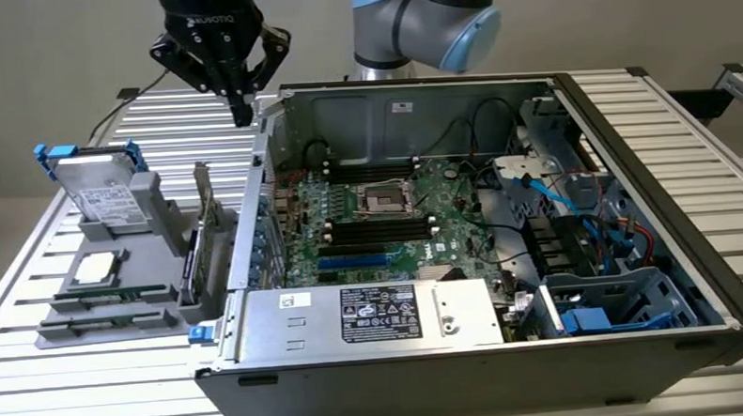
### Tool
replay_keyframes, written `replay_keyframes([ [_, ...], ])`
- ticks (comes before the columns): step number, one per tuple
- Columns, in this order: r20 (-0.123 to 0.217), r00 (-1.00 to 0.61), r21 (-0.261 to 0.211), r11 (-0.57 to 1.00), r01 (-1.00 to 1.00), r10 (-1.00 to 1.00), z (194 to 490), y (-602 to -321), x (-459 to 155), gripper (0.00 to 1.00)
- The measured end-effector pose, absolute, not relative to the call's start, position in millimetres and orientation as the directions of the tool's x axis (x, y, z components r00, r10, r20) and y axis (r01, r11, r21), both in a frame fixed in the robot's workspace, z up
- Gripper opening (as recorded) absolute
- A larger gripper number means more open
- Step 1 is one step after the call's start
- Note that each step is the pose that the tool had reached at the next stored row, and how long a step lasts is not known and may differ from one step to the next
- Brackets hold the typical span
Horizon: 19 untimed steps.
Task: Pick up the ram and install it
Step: 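Reach for the ram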
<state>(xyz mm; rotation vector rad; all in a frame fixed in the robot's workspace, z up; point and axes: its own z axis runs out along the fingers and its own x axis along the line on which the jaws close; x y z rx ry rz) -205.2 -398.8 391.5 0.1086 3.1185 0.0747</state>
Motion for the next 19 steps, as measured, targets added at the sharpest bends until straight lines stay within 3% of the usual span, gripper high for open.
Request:
replay_keyframes([
  [19, 0.009, -0.998, 0.047, 0.997, 0.067, 0.066, 388, -399, -284, 0.1],
])
